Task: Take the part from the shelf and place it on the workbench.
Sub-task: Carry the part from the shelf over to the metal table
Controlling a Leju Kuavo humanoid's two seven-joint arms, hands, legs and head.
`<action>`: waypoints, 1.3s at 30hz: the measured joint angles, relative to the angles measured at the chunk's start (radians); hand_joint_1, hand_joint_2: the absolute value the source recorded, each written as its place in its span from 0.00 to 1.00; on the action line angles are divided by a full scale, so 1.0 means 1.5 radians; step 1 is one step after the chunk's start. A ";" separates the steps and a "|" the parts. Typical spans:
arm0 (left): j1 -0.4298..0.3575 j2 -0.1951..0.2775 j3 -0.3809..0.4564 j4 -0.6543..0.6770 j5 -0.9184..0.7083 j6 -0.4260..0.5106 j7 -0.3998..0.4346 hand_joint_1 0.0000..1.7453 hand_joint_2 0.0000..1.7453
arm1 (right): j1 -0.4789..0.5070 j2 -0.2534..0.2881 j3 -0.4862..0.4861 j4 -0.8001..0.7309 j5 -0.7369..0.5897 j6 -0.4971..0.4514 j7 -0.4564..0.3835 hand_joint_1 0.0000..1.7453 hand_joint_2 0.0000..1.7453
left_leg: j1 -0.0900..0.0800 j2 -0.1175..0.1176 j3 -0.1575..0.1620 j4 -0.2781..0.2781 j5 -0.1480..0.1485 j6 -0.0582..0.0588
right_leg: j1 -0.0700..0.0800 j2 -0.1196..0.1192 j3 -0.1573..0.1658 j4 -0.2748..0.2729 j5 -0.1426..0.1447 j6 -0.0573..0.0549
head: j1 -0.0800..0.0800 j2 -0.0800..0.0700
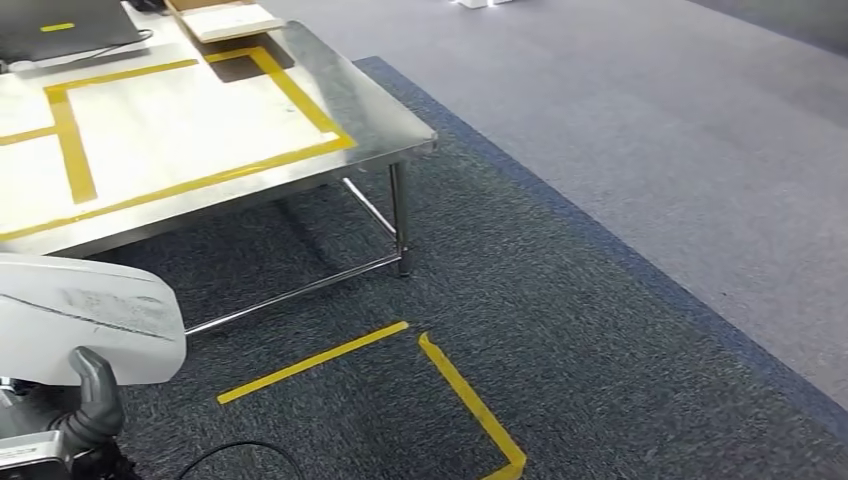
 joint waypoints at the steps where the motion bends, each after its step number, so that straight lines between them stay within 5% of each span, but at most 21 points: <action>1: 0.000 0.000 0.000 0.001 0.000 0.000 0.000 1.00 1.00 | 0.001 0.000 0.000 0.000 0.000 0.000 0.001 0.00 0.00 | 0.000 -0.010 0.001 0.000 0.000 0.000 | -0.001 0.001 -0.011 0.008 0.010 0.001 | 0.000 0.000; 3: 0.000 0.000 0.000 0.001 0.000 0.000 0.000 1.00 1.00 | 0.002 0.000 0.000 0.000 0.000 -0.001 0.001 0.00 0.00 | 0.001 -0.031 0.003 0.002 -0.002 -0.002 | -0.003 0.009 0.005 -0.057 0.066 0.002 | 0.000 0.000; 5: 0.000 0.001 0.000 0.001 0.000 0.000 0.000 1.00 1.00 | 0.002 0.000 0.000 0.001 0.000 0.001 0.002 0.00 0.00 | 0.002 -0.048 0.002 0.005 -0.004 -0.007 | -0.008 0.042 0.038 -0.143 0.106 0.001 | 0.000 0.000; 7: 0.000 0.001 0.000 0.002 0.000 -0.001 0.000 1.00 1.00 | 0.002 0.000 0.000 0.001 0.000 0.004 0.005 0.00 0.00 | 0.003 -0.064 -0.003 0.007 -0.003 -0.015 | -0.009 0.062 0.054 -0.176 0.109 -0.003 | -0.001 0.000; 9: 0.002 0.002 0.000 0.002 -0.002 -0.001 0.000 1.00 1.00 | 0.002 0.001 0.000 0.002 -0.001 0.007 0.007 0.00 0.00 | 0.006 -0.077 -0.006 0.007 -0.001 -0.024 | -0.008 0.048 0.059 -0.181 0.111 -0.012 | -0.001 0.000; 11: 0.003 0.003 0.000 0.002 -0.004 -0.001 0.000 1.00 1.00 | 0.003 0.002 0.000 0.002 -0.001 0.008 0.007 0.00 0.00 | 0.005 -0.056 -0.016 0.028 -0.015 -0.031 | -0.010 0.030 0.064 -0.187 0.113 -0.020 | -0.006 0.000; 14: 0.001 0.003 0.000 0.002 -0.006 -0.001 0.001 1.00 1.00 | 0.006 0.003 0.000 0.002 -0.002 0.006 0.007 0.00 0.00 | 0.007 0.000 -0.069 0.143 -0.073 -0.042 | -0.010 -0.002 0.070 -0.190 0.110 -0.026 | -0.013 0.000; 16: 0.001 0.003 -0.001 0.003 -0.006 -0.002 0.001 1.00 1.00 | 0.008 0.003 0.000 0.002 -0.001 0.005 0.007 0.00 0.00 | 0.011 0.009 -0.091 0.191 -0.082 -0.046 | -0.010 -0.023 0.073 -0.189 0.106 -0.026 | -0.013 0.000; 18: 0.002 0.004 -0.001 0.004 -0.006 -0.003 0.001 1.00 1.00 | 0.008 0.003 0.000 0.002 -0.001 0.006 0.006 0.00 0.00 | 0.014 0.018 -0.067 0.140 -0.042 -0.047 | -0.010 -0.041 0.079 -0.189 0.102 -0.024 | -0.013 0.000; 20: 0.000 0.004 -0.001 0.004 -0.005 -0.004 0.001 1.00 1.00 | 0.007 0.003 0.000 0.002 -0.001 0.009 0.005 0.00 0.00 | 0.010 0.051 -0.024 0.052 -0.006 -0.044 | -0.008 -0.056 0.084 -0.189 0.095 -0.016 | -0.014 0.000; 22: -0.003 0.003 -0.001 0.005 -0.003 -0.005 0.000 1.00 1.00 | 0.006 0.003 0.000 0.002 -0.002 0.009 0.006 0.00 0.00 | 0.005 0.074 -0.008 0.015 -0.003 -0.036 | -0.003 -0.070 0.086 -0.189 0.088 -0.008 | -0.013 0.000; 24: -0.002 0.004 0.000 0.005 -0.001 -0.004 0.000 1.00 1.00 | 0.004 0.003 -0.001 0.002 -0.005 0.002 0.010 0.00 0.00 | 0.004 0.063 -0.008 0.014 -0.006 -0.026 | -0.001 -0.082 0.091 -0.191 0.084 -0.001 | -0.011 0.000; 27: 0.000 0.004 0.000 0.005 -0.002 0.000 -0.001 1.00 1.00 | 0.000 0.004 -0.005 0.001 -0.014 -0.012 0.011 0.00 0.00 | 0.007 0.046 -0.005 0.009 -0.008 -0.011 | -0.005 -0.039 0.076 -0.148 0.054 0.007 | -0.006 0.000; 29: 0.000 0.003 0.000 0.005 -0.004 0.002 -0.001 1.00 1.00 | 0.001 0.004 -0.010 0.001 -0.018 -0.016 0.008 0.00 0.00 | 0.006 0.038 -0.003 0.009 -0.011 -0.004 | -0.005 -0.006 0.025 -0.057 0.018 0.007 | -0.003 0.000; 31: 0.002 0.003 0.000 0.005 -0.006 0.003 -0.001 1.00 1.00 | 0.005 0.004 -0.014 0.002 -0.023 -0.018 0.005 0.00 0.00 | 0.004 0.027 0.001 0.009 -0.015 -0.001 | -0.004 0.000 -0.022 0.006 0.011 0.004 | -0.002 0.000; 33: 0.006 0.003 0.000 0.004 -0.008 0.003 -0.001 1.00 1.00 | 0.009 0.004 -0.019 0.002 -0.030 -0.021 0.002 0.00 0.00 | 0.002 0.018 0.011 0.009 -0.021 -0.001 | -0.003 0.001 -0.022 -0.029 0.058 0.000 | -0.002 0.000; 35: 0.011 0.003 -0.001 0.004 -0.012 0.002 -0.001 1.00 1.00 | 0.011 0.005 -0.025 0.002 -0.037 -0.022 0.001 0.00 0.00 | 0.000 0.013 0.021 0.010 -0.029 -0.004 | -0.001 0.001 0.010 -0.118 0.110 -0.007 | -0.003 0.000; 37: 0.013 0.003 -0.003 0.003 -0.016 0.001 -0.001 1.00 1.00 | 0.012 0.006 -0.030 0.003 -0.040 -0.023 0.002 0.00 0.00 | -0.002 0.009 0.025 0.010 -0.036 -0.011 | 0.001 0.002 0.034 -0.166 0.121 -0.012 | -0.004 0.000; 39: 0.015 0.003 -0.005 0.001 -0.021 0.000 -0.001 1.00 1.00 | 0.013 0.008 -0.032 0.003 -0.041 -0.021 0.003 0.00 0.00 | -0.001 0.008 0.026 0.009 -0.039 -0.018 | 0.002 0.003 0.041 -0.173 0.115 -0.016 | -0.005 0.000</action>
